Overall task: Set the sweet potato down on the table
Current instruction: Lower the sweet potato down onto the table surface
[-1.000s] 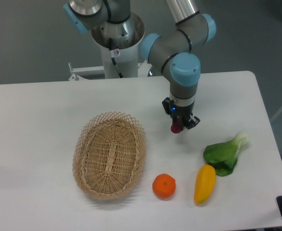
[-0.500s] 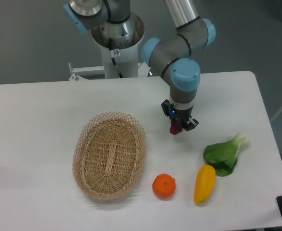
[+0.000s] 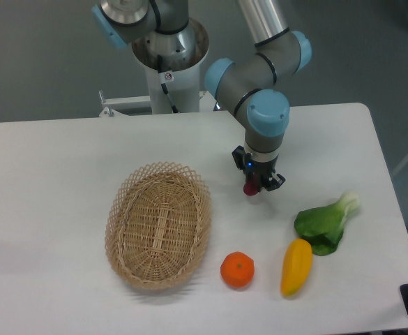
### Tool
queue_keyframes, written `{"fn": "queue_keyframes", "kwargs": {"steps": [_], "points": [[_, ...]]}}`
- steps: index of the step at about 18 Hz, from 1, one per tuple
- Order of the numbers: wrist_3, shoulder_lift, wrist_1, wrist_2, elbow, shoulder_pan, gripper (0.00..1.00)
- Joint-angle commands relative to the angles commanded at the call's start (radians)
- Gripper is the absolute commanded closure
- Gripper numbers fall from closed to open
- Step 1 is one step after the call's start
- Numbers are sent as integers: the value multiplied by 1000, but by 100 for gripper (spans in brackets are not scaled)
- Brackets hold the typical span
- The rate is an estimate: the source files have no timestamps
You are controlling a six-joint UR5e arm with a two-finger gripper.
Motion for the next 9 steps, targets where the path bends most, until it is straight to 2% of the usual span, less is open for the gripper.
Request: {"fn": "queue_keyframes", "kwargs": {"steps": [5, 8, 9], "points": [[3, -2, 2, 0, 6, 0, 55], [-2, -2, 2, 2, 8, 0, 37], [0, -2, 2, 2, 8, 0, 24]]}}
